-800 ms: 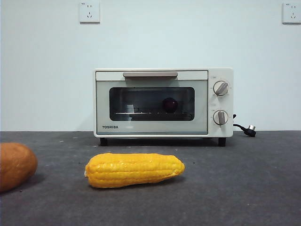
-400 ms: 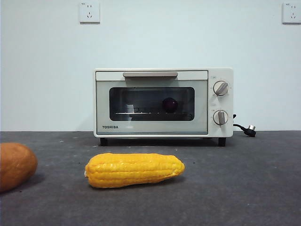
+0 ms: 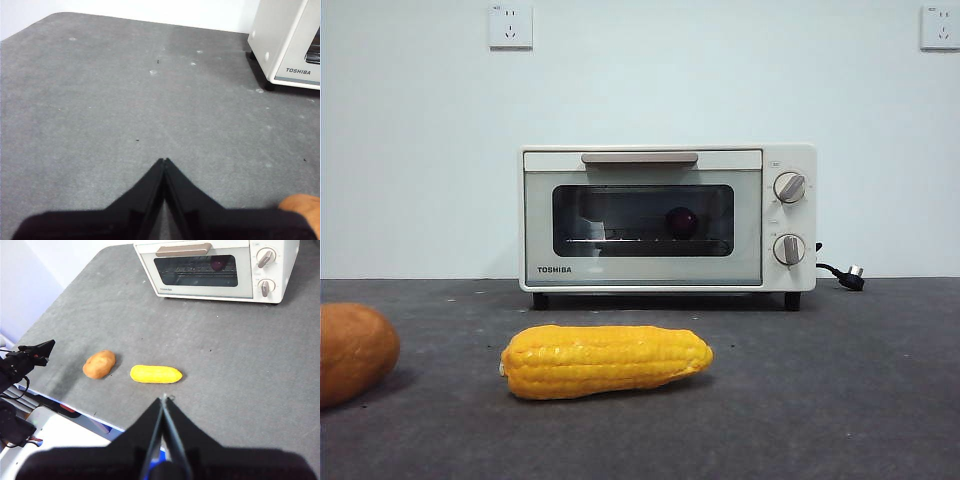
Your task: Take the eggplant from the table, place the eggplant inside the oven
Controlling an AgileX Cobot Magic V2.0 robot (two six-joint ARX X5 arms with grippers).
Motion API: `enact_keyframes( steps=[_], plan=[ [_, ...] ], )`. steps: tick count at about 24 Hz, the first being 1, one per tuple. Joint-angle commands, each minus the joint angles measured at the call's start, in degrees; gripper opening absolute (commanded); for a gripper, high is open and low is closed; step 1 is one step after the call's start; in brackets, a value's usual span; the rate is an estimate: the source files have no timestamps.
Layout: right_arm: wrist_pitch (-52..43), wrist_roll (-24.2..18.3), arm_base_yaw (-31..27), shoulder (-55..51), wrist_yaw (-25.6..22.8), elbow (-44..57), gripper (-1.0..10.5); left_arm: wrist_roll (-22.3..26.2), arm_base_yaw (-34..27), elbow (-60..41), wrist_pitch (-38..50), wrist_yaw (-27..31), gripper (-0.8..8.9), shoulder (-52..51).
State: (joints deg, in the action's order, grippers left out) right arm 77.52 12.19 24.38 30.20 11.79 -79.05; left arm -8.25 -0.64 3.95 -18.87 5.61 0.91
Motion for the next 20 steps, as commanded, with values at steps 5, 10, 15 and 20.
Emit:
enact_keyframes(
  steps=[5, 10, 15, 20],
  plan=[
    [1.36, -0.44, 0.02, 0.04, -0.28, 0.35, 0.0, -0.59, -0.17, -0.59, 0.24, -0.07, -0.04, 0.00],
    [1.36, -0.44, 0.02, 0.04, -0.26, 0.35, 0.0, -0.59, -0.17, -0.59, 0.24, -0.07, -0.04, 0.00],
    [1.36, -1.09, 0.02, 0.04, -2.49, 0.35, 0.0, -0.59, -0.17, -0.59, 0.24, -0.07, -0.04, 0.00],
    [1.18, -7.65, -1.25, 0.02, -10.45, 0.35, 0.0, -0.59, -0.17, -0.59, 0.24, -0.07, -0.04, 0.00]
  ],
)
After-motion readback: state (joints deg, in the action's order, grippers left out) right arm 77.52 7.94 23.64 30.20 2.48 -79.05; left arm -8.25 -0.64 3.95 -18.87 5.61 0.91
